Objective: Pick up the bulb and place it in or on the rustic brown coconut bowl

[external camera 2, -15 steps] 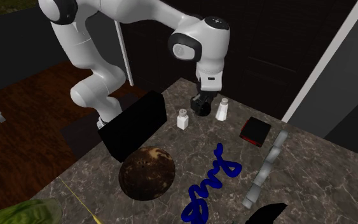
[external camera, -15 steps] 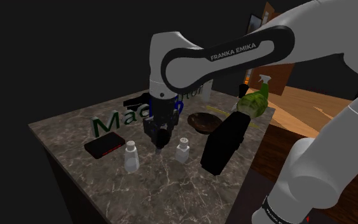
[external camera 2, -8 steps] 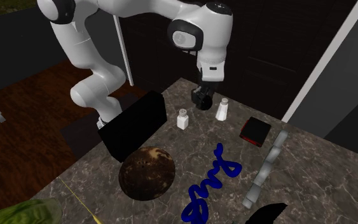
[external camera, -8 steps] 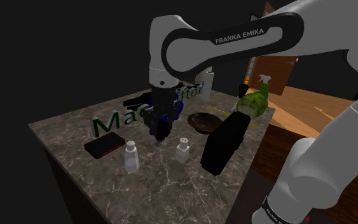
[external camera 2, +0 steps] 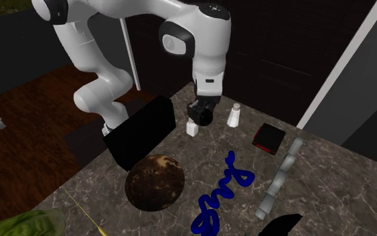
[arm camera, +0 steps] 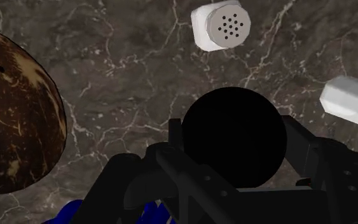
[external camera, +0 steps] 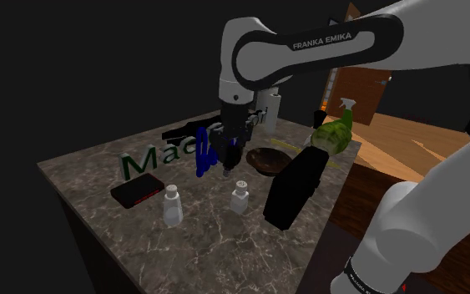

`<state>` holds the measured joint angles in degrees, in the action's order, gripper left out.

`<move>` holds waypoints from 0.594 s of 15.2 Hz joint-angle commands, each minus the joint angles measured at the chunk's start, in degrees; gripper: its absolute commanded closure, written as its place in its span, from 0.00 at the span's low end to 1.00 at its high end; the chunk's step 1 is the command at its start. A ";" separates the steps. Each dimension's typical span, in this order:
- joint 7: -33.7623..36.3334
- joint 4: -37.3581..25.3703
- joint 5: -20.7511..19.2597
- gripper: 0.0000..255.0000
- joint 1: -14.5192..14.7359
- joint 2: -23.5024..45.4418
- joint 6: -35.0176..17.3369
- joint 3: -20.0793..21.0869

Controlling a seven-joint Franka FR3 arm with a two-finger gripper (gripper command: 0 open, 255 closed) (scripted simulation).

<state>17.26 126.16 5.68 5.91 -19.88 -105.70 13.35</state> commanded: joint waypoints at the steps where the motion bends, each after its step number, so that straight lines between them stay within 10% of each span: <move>1: -3.19 0.91 -0.62 1.00 -1.17 -0.96 0.23 -2.20; 9: -14.29 1.29 -3.74 1.00 -5.75 -1.50 0.83 -10.11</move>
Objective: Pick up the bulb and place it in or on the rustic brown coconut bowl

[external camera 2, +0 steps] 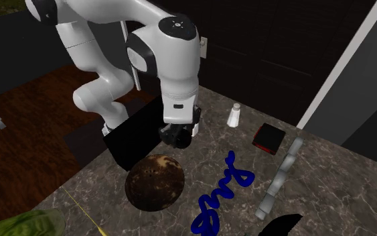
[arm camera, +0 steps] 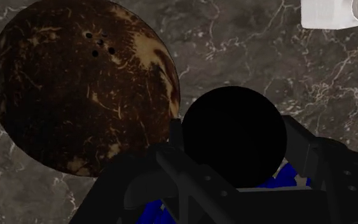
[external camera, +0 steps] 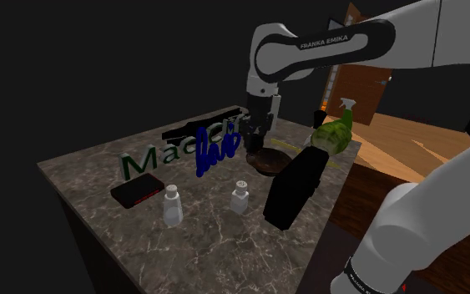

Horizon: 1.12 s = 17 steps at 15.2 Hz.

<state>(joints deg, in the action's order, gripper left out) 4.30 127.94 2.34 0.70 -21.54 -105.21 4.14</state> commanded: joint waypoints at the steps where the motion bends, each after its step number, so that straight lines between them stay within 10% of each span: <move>1: -2.70 -0.72 -0.81 1.00 -1.11 0.38 0.39 -1.87; 17: -13.50 0.48 -3.52 1.00 -5.56 5.13 -5.51 -9.46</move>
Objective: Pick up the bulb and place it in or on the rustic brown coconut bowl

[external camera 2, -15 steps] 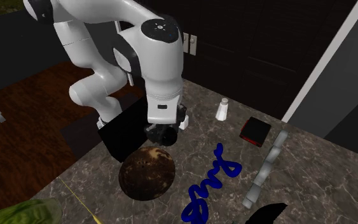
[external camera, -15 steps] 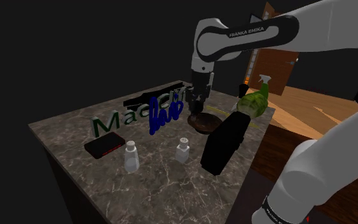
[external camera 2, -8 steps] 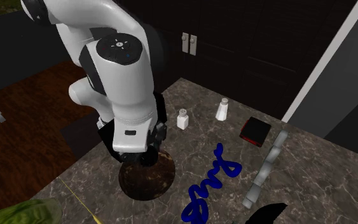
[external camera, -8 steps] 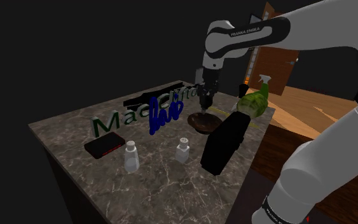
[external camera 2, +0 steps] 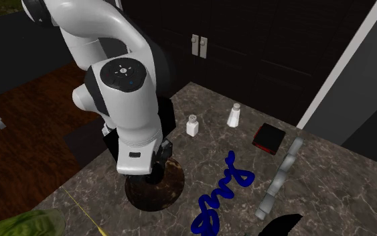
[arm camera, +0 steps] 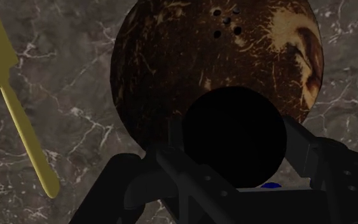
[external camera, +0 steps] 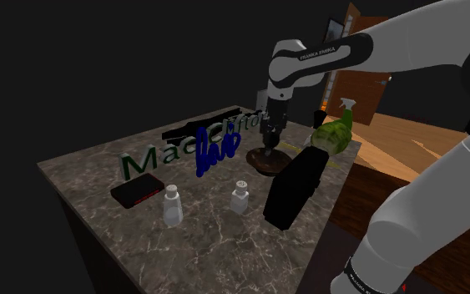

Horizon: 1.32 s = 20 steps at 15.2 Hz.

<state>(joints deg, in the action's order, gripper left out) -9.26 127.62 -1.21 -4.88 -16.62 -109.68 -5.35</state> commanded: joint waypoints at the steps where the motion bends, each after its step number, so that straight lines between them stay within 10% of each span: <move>1: 0.05 1.42 0.03 1.00 0.02 0.39 -1.83 0.00; 15: -0.04 4.94 0.08 1.00 0.01 1.72 -6.70 -0.11; 16: -0.04 4.94 0.08 0.00 0.01 1.73 -6.70 -0.11; 20: -0.04 4.94 0.08 0.00 0.01 1.73 -6.70 -0.11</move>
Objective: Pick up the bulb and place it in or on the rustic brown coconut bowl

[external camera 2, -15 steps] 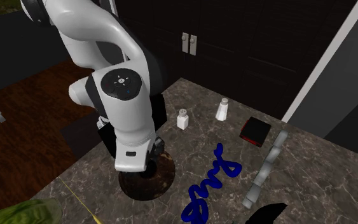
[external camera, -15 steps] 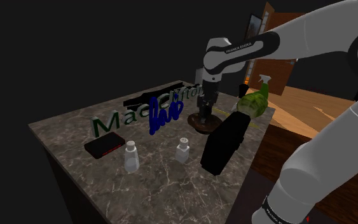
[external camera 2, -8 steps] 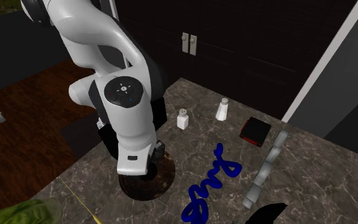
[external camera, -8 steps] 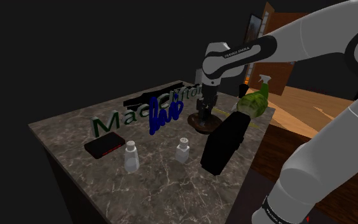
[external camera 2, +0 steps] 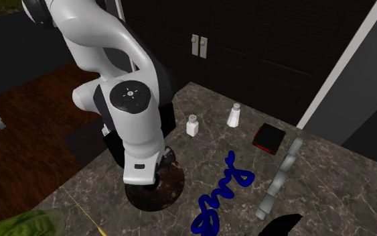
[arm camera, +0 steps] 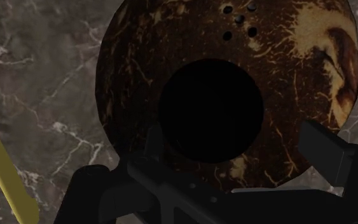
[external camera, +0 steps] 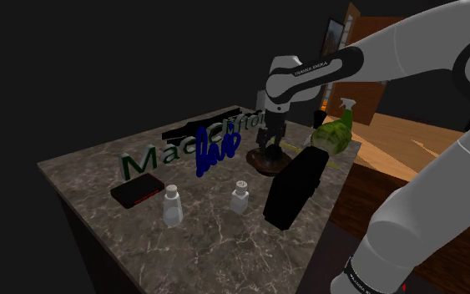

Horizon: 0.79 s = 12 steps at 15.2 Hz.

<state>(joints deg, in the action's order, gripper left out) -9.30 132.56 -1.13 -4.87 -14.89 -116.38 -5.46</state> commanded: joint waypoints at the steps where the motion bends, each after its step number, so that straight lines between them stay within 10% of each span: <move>1: 0.00 0.00 0.00 0.00 0.00 0.00 0.00 0.00; 12: 0.07 -5.84 -0.05 0.00 0.01 -1.65 7.48 0.14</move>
<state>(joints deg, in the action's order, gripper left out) -9.22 126.74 -1.18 -4.86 -16.55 -108.91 -5.31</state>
